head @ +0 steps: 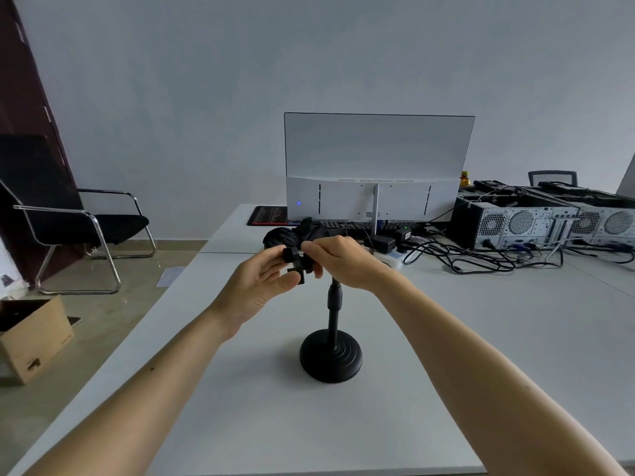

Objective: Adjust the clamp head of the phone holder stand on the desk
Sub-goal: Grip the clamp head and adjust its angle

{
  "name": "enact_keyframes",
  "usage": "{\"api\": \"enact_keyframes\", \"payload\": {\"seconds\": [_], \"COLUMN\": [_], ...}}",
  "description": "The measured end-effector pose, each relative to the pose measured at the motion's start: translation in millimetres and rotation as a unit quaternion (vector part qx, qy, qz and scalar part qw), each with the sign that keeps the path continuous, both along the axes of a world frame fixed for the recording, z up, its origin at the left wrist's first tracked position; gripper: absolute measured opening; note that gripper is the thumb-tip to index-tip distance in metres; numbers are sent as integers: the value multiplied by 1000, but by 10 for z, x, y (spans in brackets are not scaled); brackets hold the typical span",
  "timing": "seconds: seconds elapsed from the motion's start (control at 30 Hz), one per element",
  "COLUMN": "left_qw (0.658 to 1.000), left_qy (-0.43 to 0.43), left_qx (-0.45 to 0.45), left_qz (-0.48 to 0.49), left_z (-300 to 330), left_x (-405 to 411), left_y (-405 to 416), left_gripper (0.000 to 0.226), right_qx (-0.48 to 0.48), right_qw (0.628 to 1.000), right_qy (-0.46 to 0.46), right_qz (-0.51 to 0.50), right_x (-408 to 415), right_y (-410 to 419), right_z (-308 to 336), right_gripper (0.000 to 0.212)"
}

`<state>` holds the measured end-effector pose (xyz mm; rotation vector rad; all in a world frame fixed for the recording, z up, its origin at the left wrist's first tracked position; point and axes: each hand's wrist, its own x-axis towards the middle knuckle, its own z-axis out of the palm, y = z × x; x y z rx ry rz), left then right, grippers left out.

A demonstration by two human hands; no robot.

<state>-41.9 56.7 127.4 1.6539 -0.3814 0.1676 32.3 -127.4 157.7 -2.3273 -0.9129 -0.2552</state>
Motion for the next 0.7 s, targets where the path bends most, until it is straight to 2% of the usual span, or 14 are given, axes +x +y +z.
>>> {"api": "enact_keyframes", "payload": {"seconds": [0.1, 0.17, 0.3, 0.37, 0.47, 0.6, 0.67, 0.7], "left_qw": [1000, 1000, 1000, 1000, 1000, 1000, 1000, 1000], "left_qy": [0, 2, 9, 6, -4, -7, -7, -6], "left_qx": [3, 7, -4, -7, 2, -1, 4, 8], "left_qz": [1, -1, 1, 1, -6, -12, -13, -13], "left_z": [-9, -12, -27, -30, -22, -15, -13, -14], "left_x": [11, 23, 48, 49, 40, 22, 24, 32], "left_y": [7, 10, 23, 26, 18, 13, 13, 17], "left_gripper": [63, 60, 62, 64, 69, 75, 67, 60], "right_qx": [4, 39, 120, 109, 88, 36, 41, 63], "right_qw": [998, 997, 989, 989, 994, 999, 998, 997], "right_qy": [43, 38, 74, 56, 26, 32, 19, 21], "right_qz": [-46, -54, 49, 79, 60, -5, -36, -32], "right_x": [0, 11, 46, 56, 16, -26, -15, -14], "right_y": [91, 76, -84, -123, -113, -14, 20, 11], "right_z": [-20, -46, -123, -153, -143, -84, -54, -44], "right_gripper": [62, 62, 21, 23, 9, 54, 61, 57]}}
